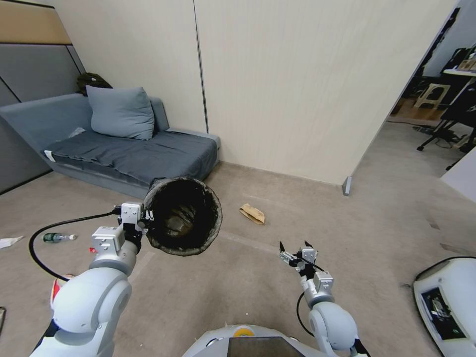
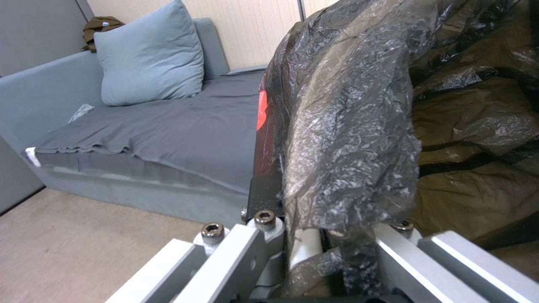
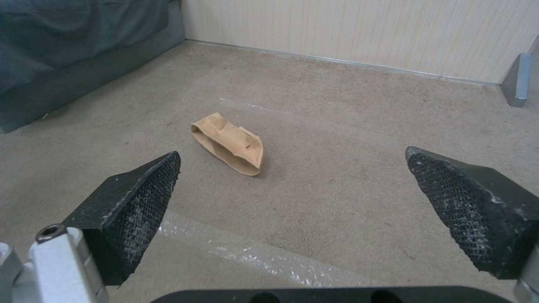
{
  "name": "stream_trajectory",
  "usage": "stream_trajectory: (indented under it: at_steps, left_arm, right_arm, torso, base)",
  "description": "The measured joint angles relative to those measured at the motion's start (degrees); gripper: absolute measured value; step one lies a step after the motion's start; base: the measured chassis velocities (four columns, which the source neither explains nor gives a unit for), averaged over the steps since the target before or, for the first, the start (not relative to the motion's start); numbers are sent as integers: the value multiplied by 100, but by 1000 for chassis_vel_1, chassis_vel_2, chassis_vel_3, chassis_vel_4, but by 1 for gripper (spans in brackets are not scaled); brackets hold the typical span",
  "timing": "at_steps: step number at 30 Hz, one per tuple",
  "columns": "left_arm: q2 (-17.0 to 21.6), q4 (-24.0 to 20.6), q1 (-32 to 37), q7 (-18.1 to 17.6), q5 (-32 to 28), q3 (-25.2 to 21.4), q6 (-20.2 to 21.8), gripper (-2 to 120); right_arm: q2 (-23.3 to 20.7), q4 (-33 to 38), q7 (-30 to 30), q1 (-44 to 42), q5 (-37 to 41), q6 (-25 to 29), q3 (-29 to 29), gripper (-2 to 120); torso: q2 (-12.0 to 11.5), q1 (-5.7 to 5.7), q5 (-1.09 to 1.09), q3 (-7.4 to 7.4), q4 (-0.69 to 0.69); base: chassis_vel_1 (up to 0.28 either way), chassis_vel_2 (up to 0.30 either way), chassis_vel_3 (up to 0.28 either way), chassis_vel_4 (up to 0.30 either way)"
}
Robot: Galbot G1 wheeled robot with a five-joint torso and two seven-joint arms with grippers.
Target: Pick up the trash bin, then pick up the garbage from the floor and place it into the trash bin.
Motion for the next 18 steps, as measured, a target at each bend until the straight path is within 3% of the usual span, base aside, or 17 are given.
stream_trajectory:
  at_steps: [18]
  left_arm:
    - [0,19,-37,-7,3,27,-1,1]
  right_arm:
    - [-5,8,43,5,-2,-24,3,100]
  torso:
    - [0,1,0,1,-2]
  base:
    - [-178,189,182,-182]
